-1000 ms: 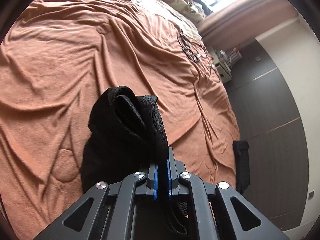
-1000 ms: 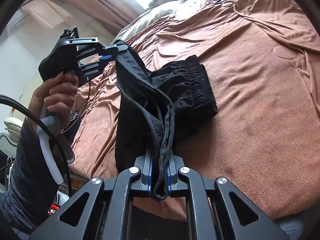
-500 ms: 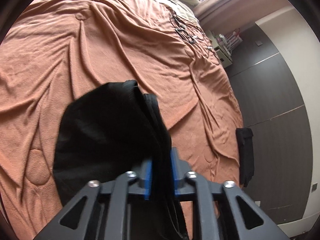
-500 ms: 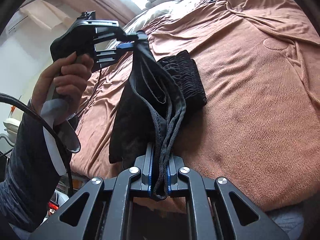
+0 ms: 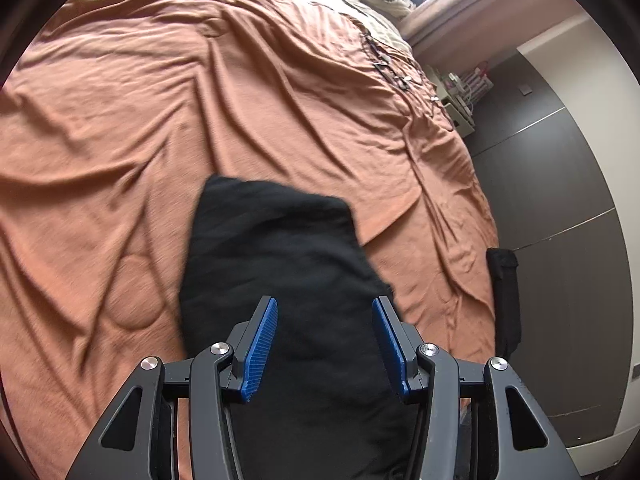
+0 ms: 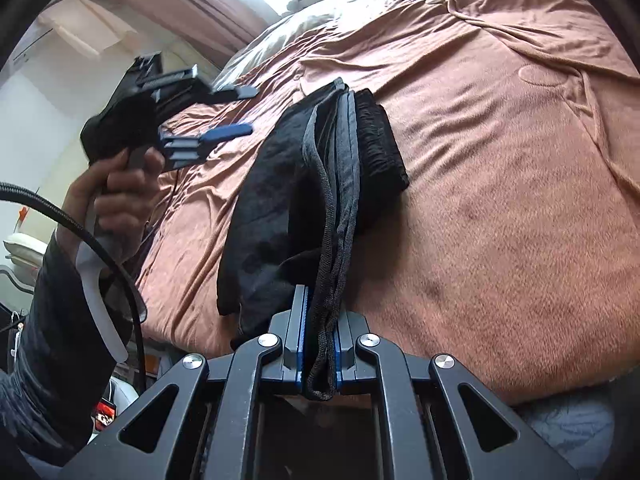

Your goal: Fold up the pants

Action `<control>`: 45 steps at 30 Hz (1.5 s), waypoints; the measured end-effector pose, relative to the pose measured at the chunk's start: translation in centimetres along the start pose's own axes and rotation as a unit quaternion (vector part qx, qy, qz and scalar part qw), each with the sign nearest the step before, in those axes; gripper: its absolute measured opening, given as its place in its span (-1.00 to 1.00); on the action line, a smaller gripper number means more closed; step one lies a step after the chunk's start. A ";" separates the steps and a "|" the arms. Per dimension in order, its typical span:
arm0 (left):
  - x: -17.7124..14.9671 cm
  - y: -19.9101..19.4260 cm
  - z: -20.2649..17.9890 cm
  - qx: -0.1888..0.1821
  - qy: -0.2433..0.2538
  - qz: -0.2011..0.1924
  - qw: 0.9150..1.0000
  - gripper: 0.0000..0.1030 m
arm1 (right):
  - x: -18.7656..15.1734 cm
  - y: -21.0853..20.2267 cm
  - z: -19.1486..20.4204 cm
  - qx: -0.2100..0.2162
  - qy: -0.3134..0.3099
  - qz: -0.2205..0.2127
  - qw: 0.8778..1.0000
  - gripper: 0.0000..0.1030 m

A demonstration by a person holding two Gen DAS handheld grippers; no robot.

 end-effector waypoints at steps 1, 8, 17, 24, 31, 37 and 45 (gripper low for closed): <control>-0.6 -0.4 0.5 0.003 -0.002 0.001 1.000 0.00 | -0.2 0.0 0.0 0.001 0.002 0.003 1.000 -0.87; -3.9 -1.7 3.0 0.011 -0.017 0.012 1.000 0.00 | -1.1 -0.3 -0.3 -0.014 0.010 0.007 1.000 -0.87; -7.3 -1.6 4.9 -0.003 -0.043 0.022 0.999 -0.01 | -1.5 -1.0 -1.1 -0.026 0.028 0.021 0.999 -0.71; -8.5 -1.6 5.5 -0.018 -0.059 0.020 0.998 -0.03 | 0.3 -3.3 -1.9 -0.038 0.034 -0.012 0.999 0.08; -9.3 -1.6 6.3 -0.033 -0.080 0.019 0.996 -0.12 | 4.8 -2.3 -1.3 -0.033 0.014 -0.024 0.999 0.08; -9.5 -1.6 6.4 -0.038 -0.086 0.017 0.995 -0.14 | 7.5 1.3 -0.5 -0.039 -0.015 -0.011 0.999 0.08; -9.8 -1.4 6.5 -0.037 -0.095 0.011 0.995 -0.14 | 9.8 6.2 0.2 -0.070 -0.052 0.023 0.996 0.25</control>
Point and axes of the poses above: each gripper's, at about its wrist camera, not at the fingertips, and y roughly the way its jaws point, z to its left, x to its top, the point moved 3 cm from there along y, roughly the way its jaws point, and after that the axes turned 12 degrees about -x, right-handed, at the moved point
